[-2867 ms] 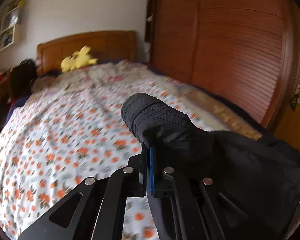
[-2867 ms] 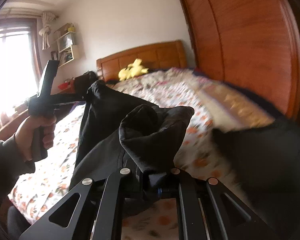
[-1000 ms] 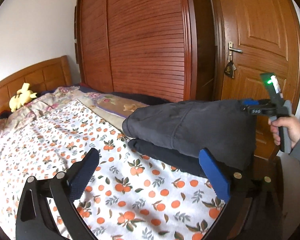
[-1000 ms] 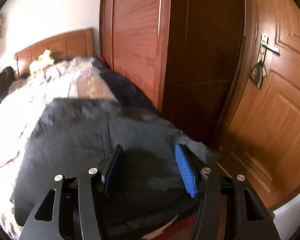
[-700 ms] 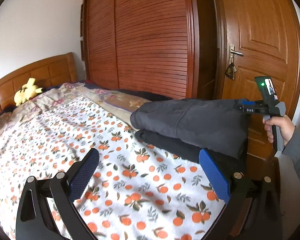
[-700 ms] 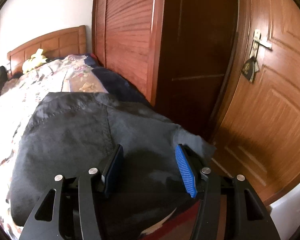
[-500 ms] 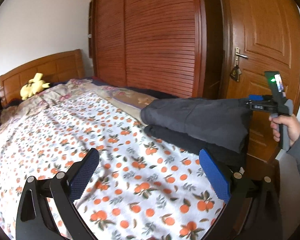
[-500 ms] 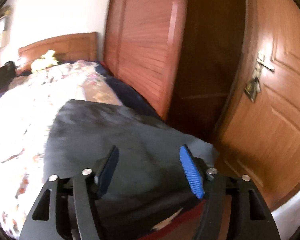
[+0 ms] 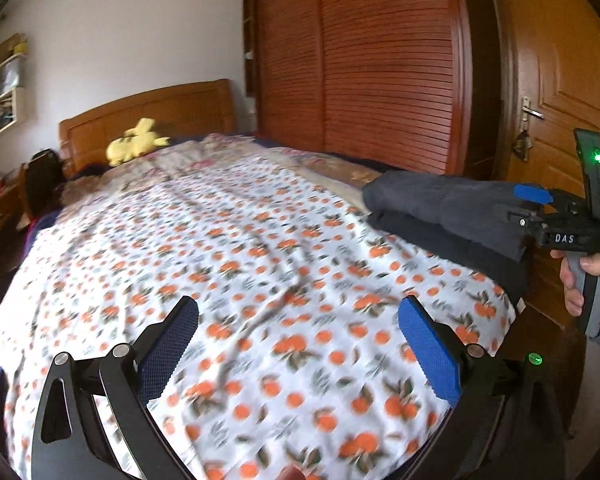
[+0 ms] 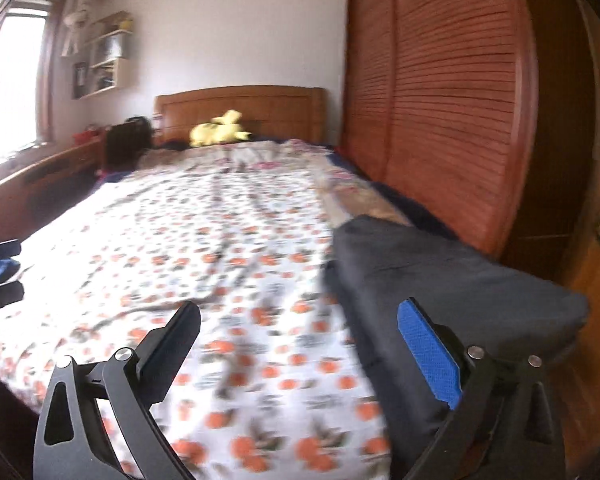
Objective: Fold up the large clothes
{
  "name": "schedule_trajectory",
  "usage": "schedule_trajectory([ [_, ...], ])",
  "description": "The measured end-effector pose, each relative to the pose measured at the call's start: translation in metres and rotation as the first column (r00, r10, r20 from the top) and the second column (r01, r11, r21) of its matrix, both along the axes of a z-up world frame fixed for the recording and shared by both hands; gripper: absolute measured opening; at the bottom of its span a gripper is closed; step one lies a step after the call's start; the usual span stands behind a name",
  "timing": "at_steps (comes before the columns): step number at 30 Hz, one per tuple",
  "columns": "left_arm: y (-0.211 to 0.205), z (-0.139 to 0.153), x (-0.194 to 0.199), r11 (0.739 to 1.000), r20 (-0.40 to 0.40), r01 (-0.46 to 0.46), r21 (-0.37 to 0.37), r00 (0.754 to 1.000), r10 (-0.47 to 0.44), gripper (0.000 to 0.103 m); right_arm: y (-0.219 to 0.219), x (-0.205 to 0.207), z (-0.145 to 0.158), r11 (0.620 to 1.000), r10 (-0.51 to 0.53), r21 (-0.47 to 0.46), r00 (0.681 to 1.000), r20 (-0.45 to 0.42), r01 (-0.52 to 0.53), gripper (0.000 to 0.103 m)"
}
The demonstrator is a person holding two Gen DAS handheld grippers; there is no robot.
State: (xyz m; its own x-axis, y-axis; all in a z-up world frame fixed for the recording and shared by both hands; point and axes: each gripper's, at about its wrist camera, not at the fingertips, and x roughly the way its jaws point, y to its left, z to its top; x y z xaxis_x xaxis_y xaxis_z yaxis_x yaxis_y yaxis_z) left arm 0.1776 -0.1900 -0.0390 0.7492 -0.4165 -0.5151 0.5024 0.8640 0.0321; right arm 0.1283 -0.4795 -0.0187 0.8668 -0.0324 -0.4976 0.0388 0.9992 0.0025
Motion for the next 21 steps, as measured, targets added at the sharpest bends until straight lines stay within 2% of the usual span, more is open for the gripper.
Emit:
schedule_trajectory([
  [5,0.041,0.0,-0.024,0.997,0.001,-0.078,-0.001,0.997,0.078,0.1,0.047,-0.003,-0.011,0.997,0.069,0.027,0.997,-0.023,-0.068,0.096],
  [9,0.072,-0.007,-0.037,0.988,-0.029,-0.15,-0.028,0.988,0.15,0.1,0.089,-0.007,-0.022,0.991,0.127,0.04,0.991,-0.046,-0.125,0.096],
  [16,0.118,-0.013,-0.061,0.956,0.003,-0.292,-0.01,0.956,0.292,0.1,0.162,-0.023,-0.032,0.972,0.222,0.083,0.974,-0.032,-0.219,0.096],
  [21,0.156,-0.007,-0.078,0.925,0.003,-0.374,-0.064,0.927,0.375,0.1,0.206,-0.039,-0.025,0.953,0.278,0.122,0.96,0.014,-0.278,0.096],
])
